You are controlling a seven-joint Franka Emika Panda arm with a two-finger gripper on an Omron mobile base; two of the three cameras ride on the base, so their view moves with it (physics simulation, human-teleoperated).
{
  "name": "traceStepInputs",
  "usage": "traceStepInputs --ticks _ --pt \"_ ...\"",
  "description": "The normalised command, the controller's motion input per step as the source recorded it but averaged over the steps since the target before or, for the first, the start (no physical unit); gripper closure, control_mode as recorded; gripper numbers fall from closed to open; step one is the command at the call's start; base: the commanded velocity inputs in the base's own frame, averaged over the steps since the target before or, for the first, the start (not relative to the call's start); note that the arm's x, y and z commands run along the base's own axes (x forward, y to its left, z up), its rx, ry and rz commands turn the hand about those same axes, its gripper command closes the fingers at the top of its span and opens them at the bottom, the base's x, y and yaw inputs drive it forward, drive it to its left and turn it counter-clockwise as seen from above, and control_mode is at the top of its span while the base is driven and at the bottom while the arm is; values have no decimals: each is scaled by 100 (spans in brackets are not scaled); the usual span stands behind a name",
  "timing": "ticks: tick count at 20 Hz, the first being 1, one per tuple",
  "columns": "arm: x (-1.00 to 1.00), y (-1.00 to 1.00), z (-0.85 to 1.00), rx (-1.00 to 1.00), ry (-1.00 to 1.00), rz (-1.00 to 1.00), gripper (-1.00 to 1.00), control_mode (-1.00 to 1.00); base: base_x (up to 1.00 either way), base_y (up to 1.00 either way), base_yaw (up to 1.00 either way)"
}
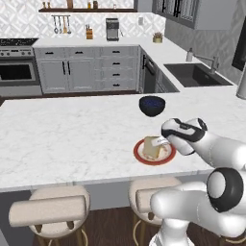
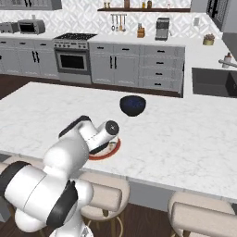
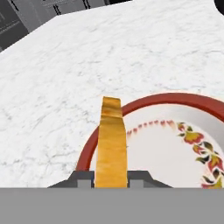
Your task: Start the toaster. Once the lever pops up, take the bread to the plate on the dining counter.
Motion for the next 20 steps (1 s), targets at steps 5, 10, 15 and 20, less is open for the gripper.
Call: traceStepInputs --ticks 5,10,15,20 --pt "20 0 -44 0 0 0 100 -100 0 0 0" --pt "10 0 -26 -1 0 0 -100 -100 0 0 0" --pt "0 -15 0 -7 -1 0 -100 -100 0 0 0" --pt "3 -36 0 -10 0 -1 -100 -100 0 0 0"
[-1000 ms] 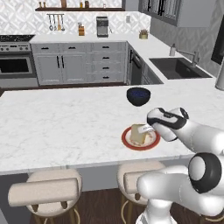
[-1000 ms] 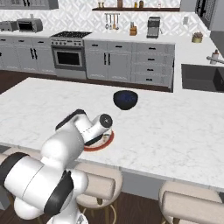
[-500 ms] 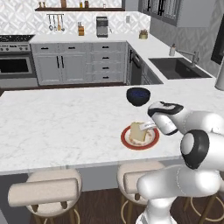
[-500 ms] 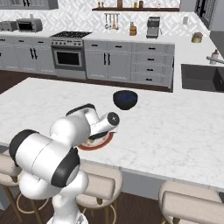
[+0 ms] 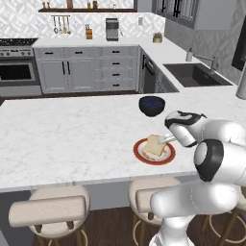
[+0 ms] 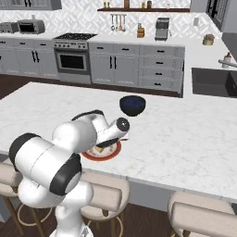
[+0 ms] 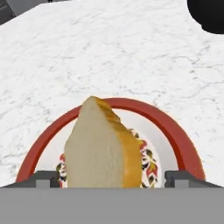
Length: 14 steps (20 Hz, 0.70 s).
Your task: Start the toaster. Once the lever pops up, take the bread to the plate on the dining counter.
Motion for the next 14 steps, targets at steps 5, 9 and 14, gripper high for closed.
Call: traceStepInputs --ticks 5,9,14 --pt "5 -44 10 -11 0 -2 -100 -100 0 0 0" --pt "0 -32 44 -13 -1 -4 -100 -100 0 0 0" --pt "-64 12 94 -10 -6 -4 -100 -100 0 0 0"
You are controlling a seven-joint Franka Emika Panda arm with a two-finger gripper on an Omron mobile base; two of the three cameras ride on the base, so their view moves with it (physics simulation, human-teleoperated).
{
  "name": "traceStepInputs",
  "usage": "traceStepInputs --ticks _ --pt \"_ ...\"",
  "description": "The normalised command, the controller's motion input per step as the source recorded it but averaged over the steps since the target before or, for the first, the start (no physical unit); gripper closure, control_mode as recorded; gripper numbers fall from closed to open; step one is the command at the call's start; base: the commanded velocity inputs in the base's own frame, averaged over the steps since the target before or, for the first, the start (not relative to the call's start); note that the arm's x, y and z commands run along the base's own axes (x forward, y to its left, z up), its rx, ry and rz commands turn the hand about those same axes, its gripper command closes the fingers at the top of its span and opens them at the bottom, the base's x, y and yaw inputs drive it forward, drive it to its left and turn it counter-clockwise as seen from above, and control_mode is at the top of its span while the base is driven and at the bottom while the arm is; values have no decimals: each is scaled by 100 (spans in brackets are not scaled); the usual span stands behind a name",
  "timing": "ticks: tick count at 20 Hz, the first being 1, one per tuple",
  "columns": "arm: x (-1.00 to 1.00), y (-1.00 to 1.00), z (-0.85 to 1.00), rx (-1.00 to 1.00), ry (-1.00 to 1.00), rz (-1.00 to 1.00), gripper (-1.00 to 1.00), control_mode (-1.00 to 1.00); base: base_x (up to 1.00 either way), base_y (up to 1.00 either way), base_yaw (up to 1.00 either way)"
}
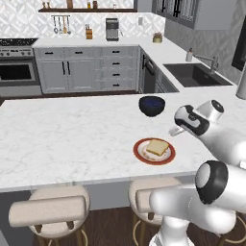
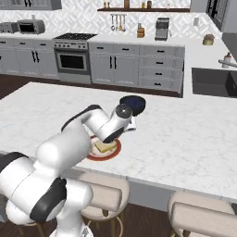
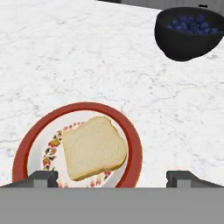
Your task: Start the toaster. Once the lever pops up, take the bread to the plate on the dining counter.
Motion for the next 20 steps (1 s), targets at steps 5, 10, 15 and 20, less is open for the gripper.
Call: traceStepInputs --ticks 5,10,15,20 --pt "-100 57 97 -9 -1 -10 -100 -100 0 0 0" --pt "-100 90 56 -19 0 -16 -100 -100 0 0 0" --pt "-100 71 23 -16 -2 -18 -100 -100 0 0 0" --pt "-100 25 15 -4 -1 -19 -100 -100 0 0 0"
